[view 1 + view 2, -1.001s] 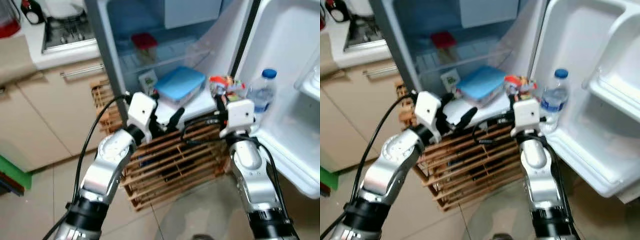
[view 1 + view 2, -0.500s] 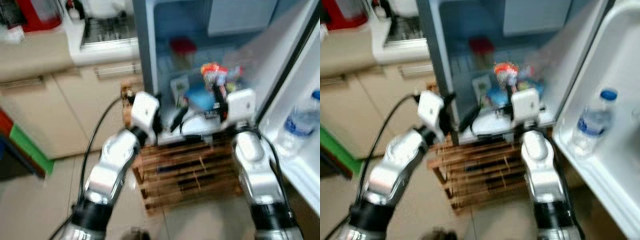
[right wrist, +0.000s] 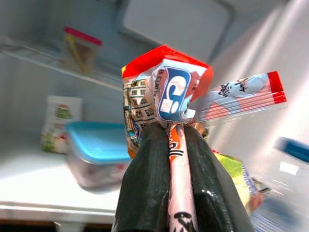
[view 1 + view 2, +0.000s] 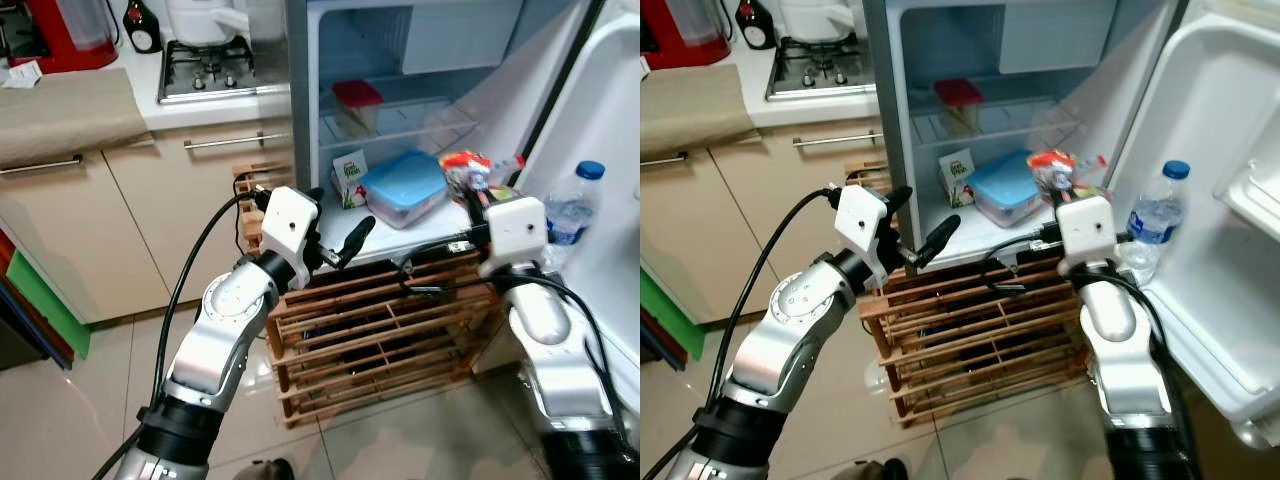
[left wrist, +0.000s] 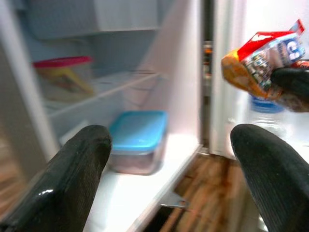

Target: Restocking fridge

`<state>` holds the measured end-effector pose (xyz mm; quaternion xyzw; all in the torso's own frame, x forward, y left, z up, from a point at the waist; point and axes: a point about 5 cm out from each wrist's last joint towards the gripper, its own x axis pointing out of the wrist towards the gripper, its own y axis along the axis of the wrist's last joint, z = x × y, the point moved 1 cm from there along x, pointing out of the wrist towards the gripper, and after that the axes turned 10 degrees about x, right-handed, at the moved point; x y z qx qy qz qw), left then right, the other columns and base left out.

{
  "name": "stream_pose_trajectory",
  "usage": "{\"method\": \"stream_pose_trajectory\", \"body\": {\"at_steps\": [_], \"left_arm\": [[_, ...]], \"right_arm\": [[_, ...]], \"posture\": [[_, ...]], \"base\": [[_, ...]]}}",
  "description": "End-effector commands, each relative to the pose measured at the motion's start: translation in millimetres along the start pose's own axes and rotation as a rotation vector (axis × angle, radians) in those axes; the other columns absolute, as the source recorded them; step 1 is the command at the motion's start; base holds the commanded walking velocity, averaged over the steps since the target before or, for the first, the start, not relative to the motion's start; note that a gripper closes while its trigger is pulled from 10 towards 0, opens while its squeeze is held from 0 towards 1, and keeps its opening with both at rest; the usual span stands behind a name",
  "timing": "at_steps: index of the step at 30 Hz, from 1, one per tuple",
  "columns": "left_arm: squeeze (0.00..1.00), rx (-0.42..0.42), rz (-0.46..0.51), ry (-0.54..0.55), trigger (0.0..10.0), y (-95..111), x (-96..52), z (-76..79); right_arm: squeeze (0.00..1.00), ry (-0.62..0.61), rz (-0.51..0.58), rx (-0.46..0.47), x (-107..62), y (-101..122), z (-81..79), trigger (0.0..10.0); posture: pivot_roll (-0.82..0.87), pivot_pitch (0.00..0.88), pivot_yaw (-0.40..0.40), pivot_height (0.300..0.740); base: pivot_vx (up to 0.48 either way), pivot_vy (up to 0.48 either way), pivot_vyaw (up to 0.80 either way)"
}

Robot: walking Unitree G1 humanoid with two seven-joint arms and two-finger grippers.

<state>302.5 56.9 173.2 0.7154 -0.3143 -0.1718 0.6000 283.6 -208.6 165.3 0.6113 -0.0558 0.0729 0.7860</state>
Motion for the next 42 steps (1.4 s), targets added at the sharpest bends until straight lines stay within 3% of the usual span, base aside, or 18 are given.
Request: {"method": "stream_pose_trajectory", "body": {"at_steps": [1,3,9,16,20,26,37,42], "left_arm": [[0.00,-0.018,-0.017,0.006,10.0,-4.5,-3.1,-2.5],[0.00,-0.025,-0.020,-0.045,10.0,-4.8,0.5,0.8],[0.00,-0.020,-0.017,-0.090,10.0,-3.8,2.9,3.0],[0.00,-0.037,-0.010,-0.097,10.0,-3.3,6.6,5.1],[0.00,-0.043,-0.014,-0.087,10.0,-4.4,4.9,3.4],[0.00,-0.044,-0.019,-0.082,10.0,-5.2,2.5,3.0],[0.00,-0.027,-0.037,-0.067,10.0,-4.3,-6.6,-6.8],[0.00,-0.010,-0.073,-0.051,10.0,-6.5,-18.6,-12.8]], "right_arm": [[0.00,0.002,0.044,-0.019,5.7,12.4,1.1,0.0],[0.00,-0.050,0.034,-0.068,1.1,11.9,17.8,0.0],[0.00,-0.040,0.016,-0.166,-4.7,21.7,26.5,0.0],[0.00,-0.074,-0.051,-0.294,-7.2,10.9,51.6,0.0],[0.00,-0.088,-0.065,-0.305,-4.2,6.9,58.9,0.0],[0.00,-0.080,-0.090,-0.341,-0.3,-2.4,61.4,0.0],[0.00,-0.031,-0.045,-0.452,22.7,-9.3,48.8,0.0],[0.00,-0.063,-0.058,-0.482,30.6,-14.4,57.6,0.0]], "posture": [[-0.25,0.041,0.088,0.740],[-0.27,0.037,0.119,0.740],[-0.29,0.035,0.135,0.740],[-0.29,0.043,0.123,0.740],[-0.28,0.050,0.120,0.740],[-0.26,0.054,0.122,0.740],[-0.20,0.075,0.139,0.740],[-0.15,0.094,0.148,0.740]], "base": [[0.000,0.000,0.00],[0.000,0.000,0.00],[0.000,0.000,0.00],[0.000,0.000,0.00],[0.000,0.000,0.00],[0.000,0.000,0.00],[0.000,0.000,0.00],[0.000,0.000,0.00]]}}
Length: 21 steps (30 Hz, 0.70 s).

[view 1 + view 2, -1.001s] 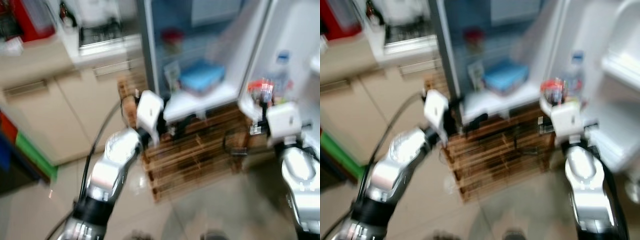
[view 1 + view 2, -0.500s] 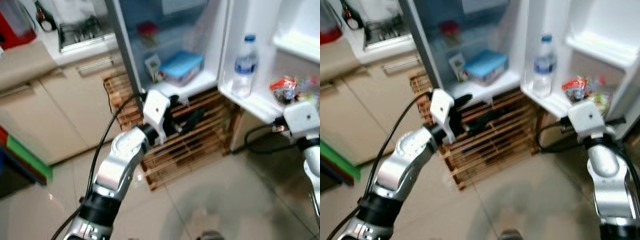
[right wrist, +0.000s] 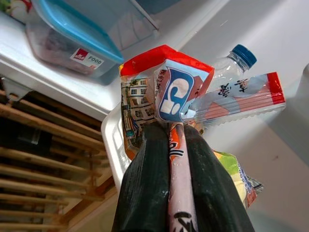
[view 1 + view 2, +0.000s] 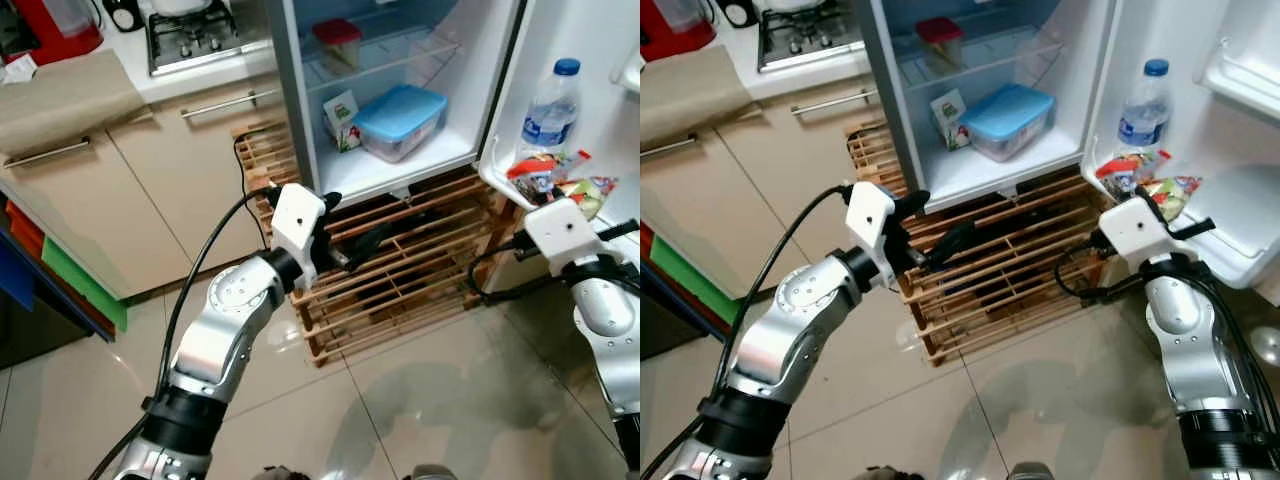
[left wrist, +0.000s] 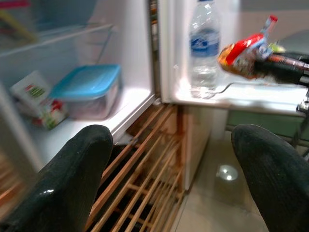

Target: Restocking fridge

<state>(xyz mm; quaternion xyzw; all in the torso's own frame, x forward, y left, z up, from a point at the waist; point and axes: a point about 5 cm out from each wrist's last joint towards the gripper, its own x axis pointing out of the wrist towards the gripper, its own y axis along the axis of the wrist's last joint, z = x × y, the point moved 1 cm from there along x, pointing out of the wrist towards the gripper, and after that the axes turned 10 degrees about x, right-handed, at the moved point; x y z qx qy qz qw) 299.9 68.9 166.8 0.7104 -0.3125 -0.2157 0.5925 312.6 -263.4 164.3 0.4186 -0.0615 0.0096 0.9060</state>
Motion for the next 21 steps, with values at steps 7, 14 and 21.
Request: {"method": "stream_pose_trajectory", "body": {"at_steps": [7,14,21], "left_arm": [[0.00,0.034,-0.056,0.028,10.0,1.3,-22.3,-13.8],[0.00,0.035,-0.083,0.019,10.0,3.6,-32.0,-15.0],[0.00,0.024,-0.099,-0.001,10.0,5.3,-37.3,-13.3]], "right_arm": [[0.00,-0.107,-0.004,0.074,11.7,-6.9,22.9,0.0],[0.00,-0.160,0.016,0.096,18.5,-3.9,44.6,0.0],[0.00,-0.227,0.010,0.240,22.2,-4.9,71.6,0.0]], "posture": [[-0.09,0.120,0.182,0.740],[-0.08,0.144,0.212,0.740],[-0.07,0.158,0.219,0.740]], "base": [[0.000,0.000,0.00],[0.000,0.000,0.00],[0.000,0.000,0.00]]}}
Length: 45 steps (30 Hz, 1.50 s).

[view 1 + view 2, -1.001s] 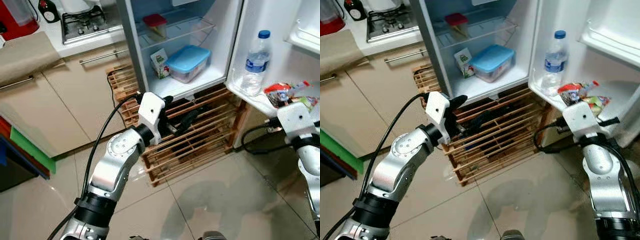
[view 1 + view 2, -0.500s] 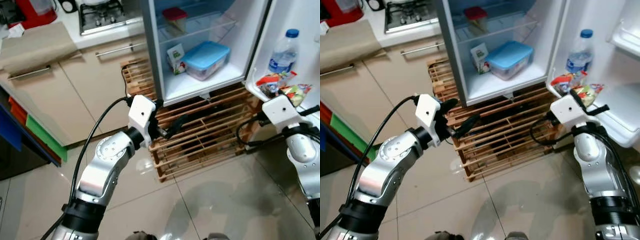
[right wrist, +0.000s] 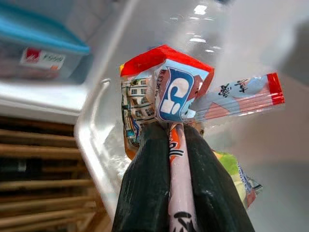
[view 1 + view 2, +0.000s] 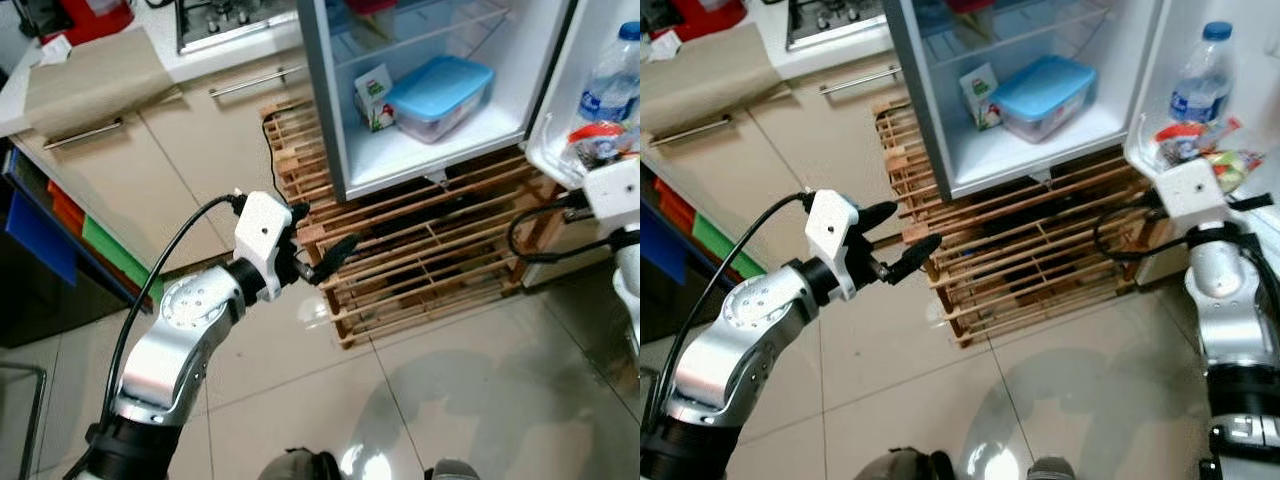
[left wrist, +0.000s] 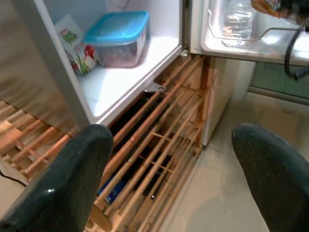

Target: Restocking fridge

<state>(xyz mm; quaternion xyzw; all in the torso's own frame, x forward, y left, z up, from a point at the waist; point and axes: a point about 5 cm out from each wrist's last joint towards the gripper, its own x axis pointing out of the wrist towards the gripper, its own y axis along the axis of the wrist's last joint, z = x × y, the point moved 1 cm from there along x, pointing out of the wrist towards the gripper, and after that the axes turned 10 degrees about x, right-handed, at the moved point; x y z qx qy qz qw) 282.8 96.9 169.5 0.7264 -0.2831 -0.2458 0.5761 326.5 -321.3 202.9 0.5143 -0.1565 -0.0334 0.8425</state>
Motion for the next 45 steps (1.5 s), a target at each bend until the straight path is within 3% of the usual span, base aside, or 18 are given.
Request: {"method": "stream_pose_trajectory", "body": {"at_steps": [1,4,5,7,12,16,25,26,30,31,39,45], "left_arm": [[0.00,0.001,0.019,-0.048,10.0,5.0,-5.7,-0.2],[0.00,0.004,0.029,-0.079,10.0,6.8,-5.3,2.2],[0.00,0.016,0.056,-0.160,10.0,12.9,-0.8,9.5],[0.00,0.017,0.063,-0.183,10.0,14.7,1.9,11.6],[0.00,-0.003,0.075,-0.214,10.0,16.8,10.9,17.1],[0.00,-0.086,0.084,-0.206,10.0,17.5,15.8,20.1],[0.00,-0.230,0.085,-0.151,10.0,17.7,19.9,15.3],[0.00,-0.235,0.079,-0.150,10.0,17.5,20.1,15.4],[0.00,-0.235,0.069,-0.145,10.0,17.2,19.1,15.1],[0.00,-0.241,0.062,-0.140,10.0,16.6,18.2,14.5],[0.00,-0.240,0.054,-0.130,10.0,16.8,17.1,13.6],[0.00,-0.231,0.059,-0.125,10.0,19.1,17.8,12.7]], "right_arm": [[0.00,-0.014,-0.005,0.100,5.1,5.7,9.5,0.0],[0.00,-0.015,-0.013,0.122,6.0,5.4,11.7,0.0],[0.00,0.012,-0.048,0.164,7.6,4.4,14.9,0.0],[0.00,0.032,-0.064,0.168,7.8,4.1,15.4,0.0],[0.00,0.073,-0.097,0.116,7.2,7.2,27.1,0.0],[0.00,0.093,-0.144,0.018,11.5,6.9,44.0,0.0],[0.00,0.172,-0.299,0.011,16.8,-1.4,51.7,0.0],[0.00,0.197,-0.367,0.021,15.8,-9.0,49.2,10.0],[0.00,0.205,-0.413,0.041,16.3,-13.7,48.3,10.0],[1.00,0.202,-0.435,0.048,17.0,-15.7,48.7,10.0],[1.00,0.179,-0.486,0.063,18.8,-17.5,54.7,10.0],[1.00,0.157,-0.445,0.087,23.6,-5.7,59.5,10.0]], "posture": [[-0.07,0.159,0.220,0.740],[-0.07,0.159,0.220,0.740],[-0.09,0.161,0.224,0.740],[-0.09,0.162,0.225,0.740],[-0.12,0.163,0.223,0.740],[-0.14,0.162,0.210,0.740],[-0.14,0.156,0.186,0.740],[-0.14,0.153,0.182,0.740],[-0.14,0.152,0.180,0.740],[-0.14,0.149,0.177,0.740],[-0.13,0.142,0.173,0.740],[-0.14,0.133,0.167,0.740]], "base": [[0.000,0.000,0.00],[0.000,0.000,0.00],[0.000,0.000,0.00],[0.000,0.000,0.00],[0.000,0.000,0.00],[0.000,0.000,0.00],[0.000,0.000,0.00],[0.000,0.000,0.00],[0.000,0.000,0.00],[0.000,0.000,0.00],[0.000,0.000,0.00],[0.000,0.000,0.00]]}}
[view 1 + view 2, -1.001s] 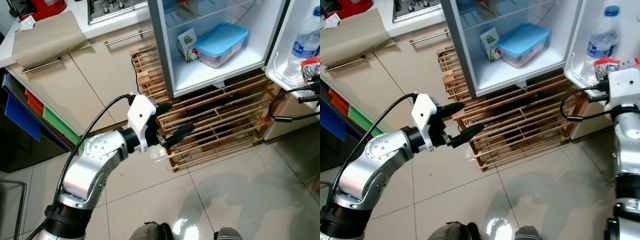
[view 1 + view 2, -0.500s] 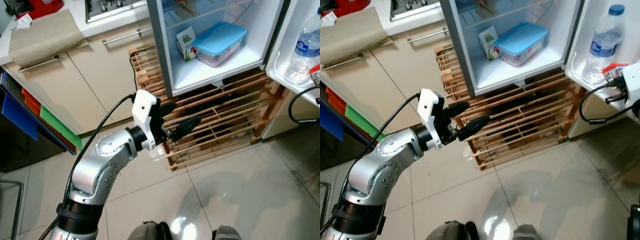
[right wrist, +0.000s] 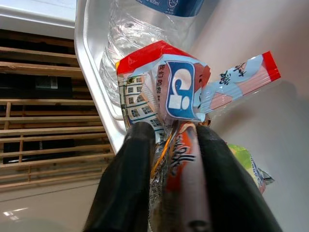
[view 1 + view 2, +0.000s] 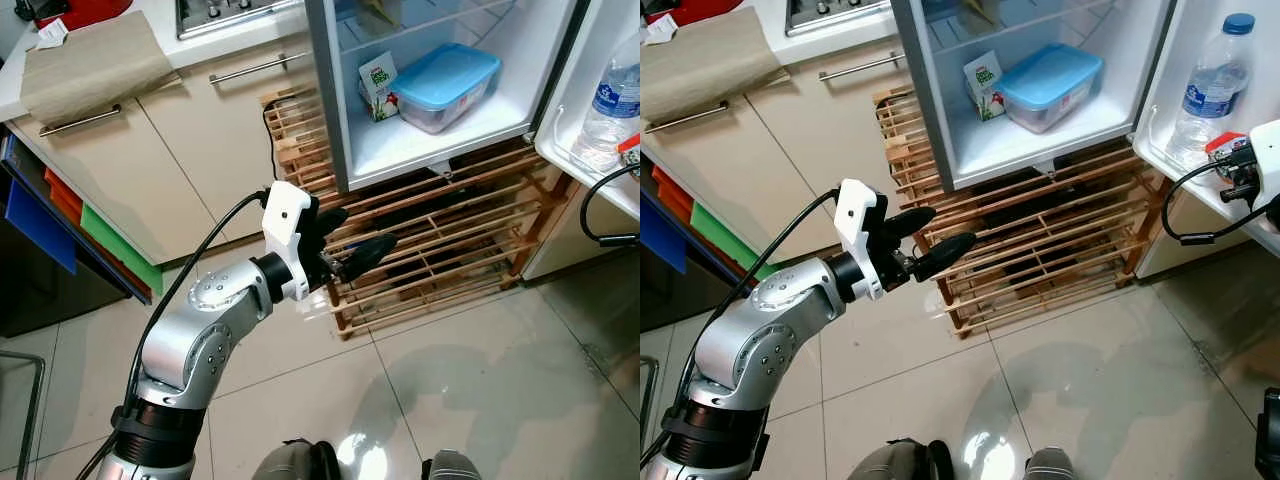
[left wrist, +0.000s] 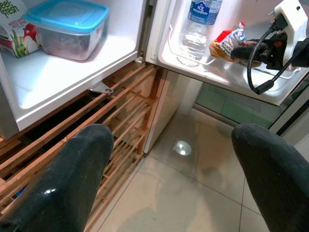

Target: Restocking fridge

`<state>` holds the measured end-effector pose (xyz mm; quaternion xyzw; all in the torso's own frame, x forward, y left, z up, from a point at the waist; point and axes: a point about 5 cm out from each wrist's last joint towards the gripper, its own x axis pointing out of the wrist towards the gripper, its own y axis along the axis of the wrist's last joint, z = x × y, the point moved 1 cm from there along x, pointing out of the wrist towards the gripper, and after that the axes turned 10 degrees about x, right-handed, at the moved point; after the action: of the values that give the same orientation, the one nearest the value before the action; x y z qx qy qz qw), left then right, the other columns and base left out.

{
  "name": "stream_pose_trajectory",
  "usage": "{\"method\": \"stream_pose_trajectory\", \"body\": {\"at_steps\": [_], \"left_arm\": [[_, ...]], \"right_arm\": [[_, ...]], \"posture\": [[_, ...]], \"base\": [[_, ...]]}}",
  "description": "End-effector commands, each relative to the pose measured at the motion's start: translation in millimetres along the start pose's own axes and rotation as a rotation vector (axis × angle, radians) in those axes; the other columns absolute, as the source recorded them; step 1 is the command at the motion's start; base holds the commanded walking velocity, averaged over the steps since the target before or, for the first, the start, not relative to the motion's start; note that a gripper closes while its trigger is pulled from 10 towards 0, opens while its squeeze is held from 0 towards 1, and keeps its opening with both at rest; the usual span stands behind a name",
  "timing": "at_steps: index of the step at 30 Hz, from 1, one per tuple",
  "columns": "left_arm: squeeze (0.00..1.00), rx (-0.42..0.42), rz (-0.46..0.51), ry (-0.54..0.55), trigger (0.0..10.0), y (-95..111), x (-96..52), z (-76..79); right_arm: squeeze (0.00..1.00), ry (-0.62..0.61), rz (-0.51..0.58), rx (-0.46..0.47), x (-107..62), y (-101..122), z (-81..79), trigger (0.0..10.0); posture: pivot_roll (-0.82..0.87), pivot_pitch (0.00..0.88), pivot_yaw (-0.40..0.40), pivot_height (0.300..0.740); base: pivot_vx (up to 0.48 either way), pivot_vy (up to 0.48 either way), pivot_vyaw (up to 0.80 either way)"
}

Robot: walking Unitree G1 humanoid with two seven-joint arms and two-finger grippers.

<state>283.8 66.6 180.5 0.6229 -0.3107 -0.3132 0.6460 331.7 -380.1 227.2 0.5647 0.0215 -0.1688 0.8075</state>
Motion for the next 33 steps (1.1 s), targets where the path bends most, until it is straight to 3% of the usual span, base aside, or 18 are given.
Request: {"method": "stream_pose_trajectory", "body": {"at_steps": [1,9,14,19,23,27,28,30,31,33], "left_arm": [[0.00,0.016,0.004,0.016,10.0,4.5,-4.0,-3.8],[0.00,0.017,0.010,0.021,10.0,4.2,-2.8,-4.7],[0.00,0.021,0.016,0.021,10.0,4.8,-1.1,-5.5],[0.00,0.026,0.029,0.020,10.0,6.0,1.7,-5.9],[0.00,0.031,0.037,0.029,10.0,6.5,1.9,-7.2],[0.00,0.031,0.047,0.039,10.0,5.8,2.2,-8.2],[0.00,0.031,0.047,0.039,10.0,5.8,2.2,-8.2],[0.00,0.054,0.052,0.038,10.0,4.7,2.3,-6.8],[0.00,0.054,0.052,0.038,10.0,4.7,2.3,-6.8],[0.00,0.085,0.053,0.047,10.0,3.1,2.5,-6.4]], "right_arm": [[1.00,0.006,-0.011,0.020,-0.3,1.2,0.4,10.0],[1.00,0.014,0.089,0.000,-11.2,30.0,-2.8,10.0],[1.00,0.000,0.110,-0.011,-15.1,35.5,0.0,10.0],[1.00,-0.032,0.154,-0.059,-23.4,44.0,2.5,10.0],[1.00,-0.073,0.248,-0.126,-34.8,56.9,-6.2,10.0],[1.00,-0.068,0.386,-0.165,-50.7,64.2,-41.1,10.0],[1.00,-0.068,0.386,-0.165,-50.7,64.2,-41.1,10.0],[1.00,-0.092,0.511,-0.189,-65.7,69.3,-68.7,10.0],[1.00,-0.092,0.511,-0.189,-65.7,69.3,-68.7,10.0],[1.00,-0.066,0.613,-0.190,-80.1,68.4,-95.7,10.0]], "posture": [[-0.14,0.133,0.167,0.740],[-0.16,0.107,0.160,0.740],[-0.17,0.092,0.156,0.740],[-0.18,0.075,0.147,0.740],[-0.19,0.065,0.136,0.740],[-0.21,0.058,0.122,0.740],[-0.21,0.058,0.122,0.740],[-0.22,0.055,0.114,0.740],[-0.22,0.055,0.114,0.740],[-0.23,0.053,0.113,0.740]], "base": [[0.000,0.000,0.00],[0.000,0.000,0.00],[0.000,0.000,0.00],[0.000,0.000,0.00],[0.000,0.000,0.00],[0.000,0.000,0.00],[0.000,0.000,0.00],[0.000,0.000,0.00],[0.000,0.000,0.00],[0.000,0.000,0.00]]}}
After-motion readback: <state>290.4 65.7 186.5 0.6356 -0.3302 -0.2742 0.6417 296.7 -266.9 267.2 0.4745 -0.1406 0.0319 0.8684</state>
